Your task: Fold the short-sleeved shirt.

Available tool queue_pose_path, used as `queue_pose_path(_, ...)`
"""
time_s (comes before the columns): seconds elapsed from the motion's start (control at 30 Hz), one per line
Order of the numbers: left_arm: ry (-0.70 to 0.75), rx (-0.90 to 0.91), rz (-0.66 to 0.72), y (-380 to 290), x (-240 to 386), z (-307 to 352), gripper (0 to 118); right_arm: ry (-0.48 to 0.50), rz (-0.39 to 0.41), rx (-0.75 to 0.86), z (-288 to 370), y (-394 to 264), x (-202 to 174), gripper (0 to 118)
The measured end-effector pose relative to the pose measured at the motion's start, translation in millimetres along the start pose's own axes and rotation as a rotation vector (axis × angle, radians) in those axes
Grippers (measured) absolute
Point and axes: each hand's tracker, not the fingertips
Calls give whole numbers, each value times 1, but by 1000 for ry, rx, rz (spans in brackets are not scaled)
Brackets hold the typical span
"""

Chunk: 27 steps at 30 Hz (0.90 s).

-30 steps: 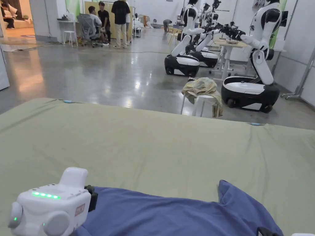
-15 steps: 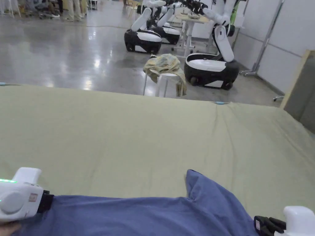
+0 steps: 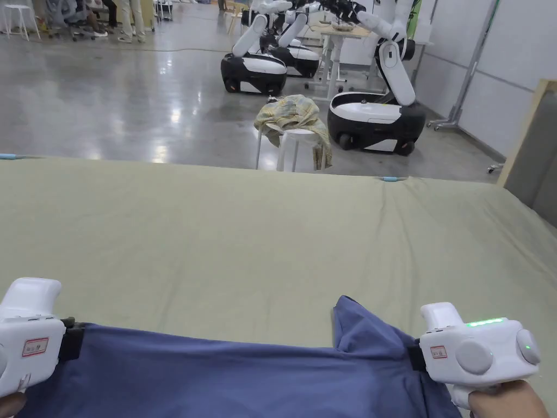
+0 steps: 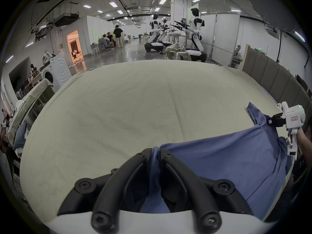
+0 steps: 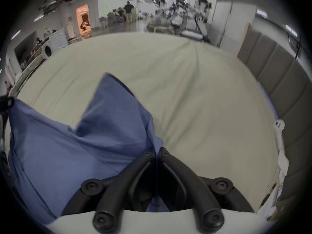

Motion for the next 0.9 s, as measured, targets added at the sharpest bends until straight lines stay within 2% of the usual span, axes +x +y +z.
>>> queue_pose_path(0.03,0,4,13,0,-2,4,11,10,5,25,12,1,1,2)
queue_pose_path(0.07,-1,17,20,0,-3,13,11,66,-5,49,26,1,5,2)
queue_pose_path(0.13,11,41,29,-1,-3,36,11,42,9,116,63,2,9,2)
queue_pose_path(0.27,4,106,35,-15,-4,101,11,64,18,239,150,-18,18,2)
queue_pose_path(0.33,-6,125,33,-37,-5,135,11,56,41,239,184,-44,16,2)
queue_pose_path(0.4,-19,118,34,-67,-5,162,11,41,100,216,203,-80,8,2)
queue_pose_path(0.5,-23,9,34,-118,-19,166,11,67,112,168,207,-140,-3,2)
queue_pose_path(0.6,-12,-100,50,-167,-13,165,11,126,11,63,190,-192,-9,2)
queue_pose_path(0.7,21,-147,51,-185,-5,148,13,129,-86,30,176,-214,-11,2)
queue_pose_path(0.73,24,-130,45,-185,-1,147,29,123,-106,38,174,-213,-9,2)
queue_pose_path(0.77,27,-117,37,-183,1,150,51,118,-138,47,174,-211,-6,9)
queue_pose_path(0.8,59,-35,23,-177,6,161,70,129,-167,60,182,-206,-3,32)
queue_pose_path(0.83,78,128,15,-167,16,178,81,118,-183,97,193,-201,-3,77)
queue_pose_path(0.87,59,265,0,-161,24,198,81,101,-190,171,207,-195,-6,100)
queue_pose_path(0.9,52,345,-3,-151,34,212,81,95,-198,274,227,-184,-11,110)
